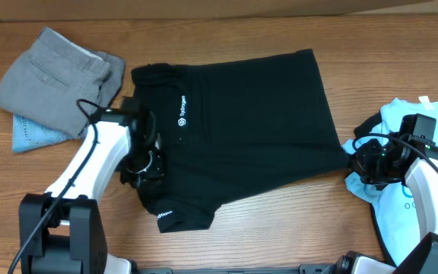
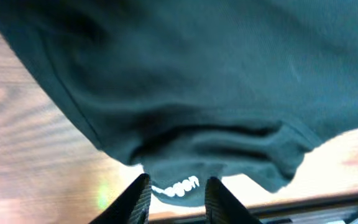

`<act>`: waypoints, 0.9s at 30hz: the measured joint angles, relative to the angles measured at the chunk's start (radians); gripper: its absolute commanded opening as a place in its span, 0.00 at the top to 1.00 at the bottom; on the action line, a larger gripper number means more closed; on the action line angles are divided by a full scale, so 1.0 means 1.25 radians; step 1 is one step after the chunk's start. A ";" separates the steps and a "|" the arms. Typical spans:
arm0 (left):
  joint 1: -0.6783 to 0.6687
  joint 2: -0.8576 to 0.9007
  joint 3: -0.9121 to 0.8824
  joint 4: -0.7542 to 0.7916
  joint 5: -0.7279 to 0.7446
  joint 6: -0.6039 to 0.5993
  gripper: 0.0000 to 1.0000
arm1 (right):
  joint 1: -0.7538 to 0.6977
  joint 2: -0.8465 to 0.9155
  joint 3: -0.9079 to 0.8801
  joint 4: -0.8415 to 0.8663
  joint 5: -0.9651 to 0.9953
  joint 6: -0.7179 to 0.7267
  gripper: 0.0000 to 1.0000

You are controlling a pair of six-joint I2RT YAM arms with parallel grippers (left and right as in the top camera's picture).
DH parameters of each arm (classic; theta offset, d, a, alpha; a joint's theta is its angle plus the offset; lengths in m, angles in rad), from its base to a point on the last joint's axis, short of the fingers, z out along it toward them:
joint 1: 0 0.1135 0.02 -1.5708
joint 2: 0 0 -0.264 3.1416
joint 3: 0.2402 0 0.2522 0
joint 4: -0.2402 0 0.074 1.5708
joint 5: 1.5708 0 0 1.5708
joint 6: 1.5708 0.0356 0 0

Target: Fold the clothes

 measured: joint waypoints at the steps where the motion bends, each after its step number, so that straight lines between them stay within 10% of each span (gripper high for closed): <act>1: -0.003 0.000 -0.002 -0.008 0.005 -0.011 0.66 | 0.000 0.000 0.000 -0.002 0.000 0.000 0.94; 9: -0.006 -0.003 -0.082 -0.040 0.043 -0.058 0.68 | 0.000 0.000 0.000 -0.005 0.004 0.000 0.44; 27: -0.008 -0.136 -0.289 0.109 0.053 -0.155 0.55 | 0.000 0.000 0.000 0.014 0.005 -0.005 0.43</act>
